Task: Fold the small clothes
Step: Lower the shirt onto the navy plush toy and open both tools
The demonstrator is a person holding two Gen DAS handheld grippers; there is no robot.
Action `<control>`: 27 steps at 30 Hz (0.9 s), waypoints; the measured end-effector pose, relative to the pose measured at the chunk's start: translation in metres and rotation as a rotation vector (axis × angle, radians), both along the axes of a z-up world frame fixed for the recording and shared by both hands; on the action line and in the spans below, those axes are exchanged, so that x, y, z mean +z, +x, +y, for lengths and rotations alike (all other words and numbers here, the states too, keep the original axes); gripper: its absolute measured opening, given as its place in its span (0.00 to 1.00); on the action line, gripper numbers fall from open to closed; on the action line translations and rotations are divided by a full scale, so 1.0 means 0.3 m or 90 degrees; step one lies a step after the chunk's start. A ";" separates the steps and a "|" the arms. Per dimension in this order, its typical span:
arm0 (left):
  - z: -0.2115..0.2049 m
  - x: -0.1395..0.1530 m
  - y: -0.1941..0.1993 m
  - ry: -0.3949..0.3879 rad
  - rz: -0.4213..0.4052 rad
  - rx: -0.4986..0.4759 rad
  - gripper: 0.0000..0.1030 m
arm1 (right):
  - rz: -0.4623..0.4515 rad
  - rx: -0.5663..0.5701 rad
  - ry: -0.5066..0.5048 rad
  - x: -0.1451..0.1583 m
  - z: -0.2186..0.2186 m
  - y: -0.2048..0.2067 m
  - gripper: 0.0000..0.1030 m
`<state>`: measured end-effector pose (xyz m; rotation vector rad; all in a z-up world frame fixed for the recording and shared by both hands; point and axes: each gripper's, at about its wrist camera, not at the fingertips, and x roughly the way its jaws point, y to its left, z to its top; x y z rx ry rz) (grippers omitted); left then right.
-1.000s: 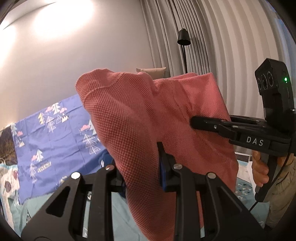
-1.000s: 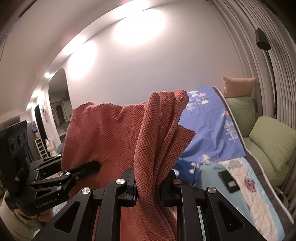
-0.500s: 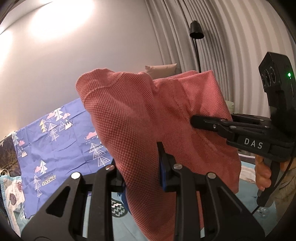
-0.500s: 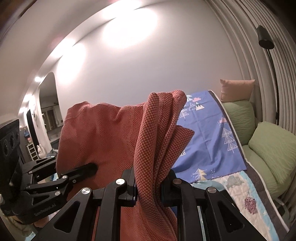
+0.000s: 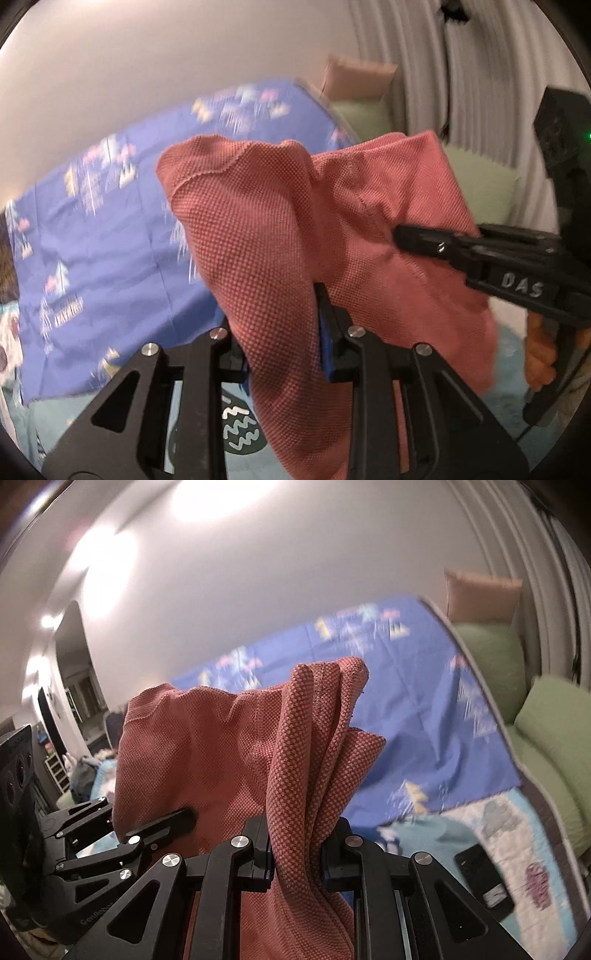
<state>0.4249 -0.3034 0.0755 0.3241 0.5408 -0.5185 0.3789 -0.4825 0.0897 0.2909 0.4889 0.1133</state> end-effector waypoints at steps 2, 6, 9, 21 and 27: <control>-0.028 -0.111 0.077 0.042 0.021 0.023 0.35 | 0.044 -0.012 -0.005 -0.110 0.003 0.095 0.18; -0.039 -0.265 0.140 0.041 0.025 0.037 0.40 | 0.146 -0.063 -0.052 -0.299 0.001 0.252 0.25; -0.003 -0.278 0.150 -0.007 0.053 0.030 0.44 | 0.141 -0.069 -0.018 -0.378 -0.034 0.262 0.28; 0.061 -0.222 0.089 0.011 0.006 0.072 0.61 | 0.086 -0.115 -0.002 -0.271 -0.081 0.067 0.44; 0.134 -0.122 -0.150 -0.029 -0.011 0.041 0.70 | 0.044 -0.139 -0.112 -0.137 0.049 -0.208 0.44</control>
